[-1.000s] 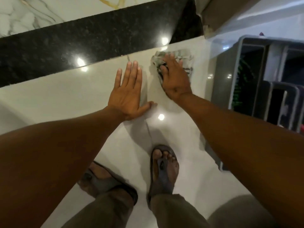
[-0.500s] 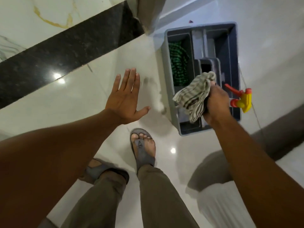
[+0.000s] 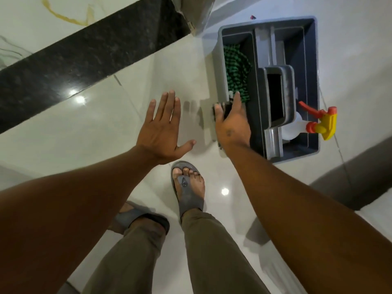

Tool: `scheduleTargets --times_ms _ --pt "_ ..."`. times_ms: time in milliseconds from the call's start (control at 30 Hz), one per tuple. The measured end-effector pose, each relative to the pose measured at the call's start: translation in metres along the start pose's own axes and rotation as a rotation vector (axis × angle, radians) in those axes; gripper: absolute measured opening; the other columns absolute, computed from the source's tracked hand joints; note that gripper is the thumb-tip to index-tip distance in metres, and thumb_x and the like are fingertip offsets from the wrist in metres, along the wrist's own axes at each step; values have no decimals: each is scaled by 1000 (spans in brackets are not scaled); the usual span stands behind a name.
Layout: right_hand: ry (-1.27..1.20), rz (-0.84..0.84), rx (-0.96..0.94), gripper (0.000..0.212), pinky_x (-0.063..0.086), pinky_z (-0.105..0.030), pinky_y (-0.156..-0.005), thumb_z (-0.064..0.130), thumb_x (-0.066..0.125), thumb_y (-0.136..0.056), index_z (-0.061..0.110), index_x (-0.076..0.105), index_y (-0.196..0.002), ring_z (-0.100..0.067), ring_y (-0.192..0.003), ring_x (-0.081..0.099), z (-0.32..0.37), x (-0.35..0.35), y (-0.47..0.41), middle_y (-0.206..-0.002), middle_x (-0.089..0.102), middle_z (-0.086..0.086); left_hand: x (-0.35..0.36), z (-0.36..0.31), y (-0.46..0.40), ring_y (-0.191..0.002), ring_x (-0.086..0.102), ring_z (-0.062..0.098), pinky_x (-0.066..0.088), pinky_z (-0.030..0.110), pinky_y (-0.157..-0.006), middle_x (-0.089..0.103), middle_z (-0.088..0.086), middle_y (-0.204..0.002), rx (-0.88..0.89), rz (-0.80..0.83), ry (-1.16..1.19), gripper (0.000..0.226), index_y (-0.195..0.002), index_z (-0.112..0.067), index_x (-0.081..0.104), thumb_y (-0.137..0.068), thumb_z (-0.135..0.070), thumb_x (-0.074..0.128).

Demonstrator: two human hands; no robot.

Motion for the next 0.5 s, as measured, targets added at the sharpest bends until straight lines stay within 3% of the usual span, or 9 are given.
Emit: scheduleTargets --times_ms 200,333,400,500 --pt "8 2 18 67 48 -55 -103 48 47 -106 29 13 -161 -43 -130 56 -16 22 -10 -159 43 -11 -12 16 2 -164 2 38 0 55 -132 3 25 -175 -44 -65 22 115 -165 1 5 -90 -83 28" --pt "-9 135 -58 91 32 -53 -121 46 59 -101 25 -3 -164 -34 -154 29 -7 2 14 -172 14 -8 -65 38 19 -164 -4 37 -6 53 -130 -5 21 -176 -181 -106 -4 117 -165 -3 -4 -88 -87 22" --pt "39 228 -70 84 33 -54 -122 42 61 -100 26 8 -163 -31 -153 30 -1 -22 40 -170 19 -9 -120 57 26 -164 -4 37 -2 56 -132 -4 22 -176 -247 -121 -16 118 -165 -1 -1 -88 -88 20" --pt "166 325 -125 71 41 -48 -118 42 60 -100 26 24 -159 -27 -144 44 -8 -81 126 -162 36 -13 -235 74 53 -163 -2 40 5 59 -132 -1 25 -175 -293 -282 18 117 -165 3 4 -90 -84 27"
Point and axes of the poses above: each hand's wrist, its own y-axis away from the middle knuckle, its own x-axis out of the palm, z = x × y, the point moved 9 cm from there along -y, towards the middle knuckle
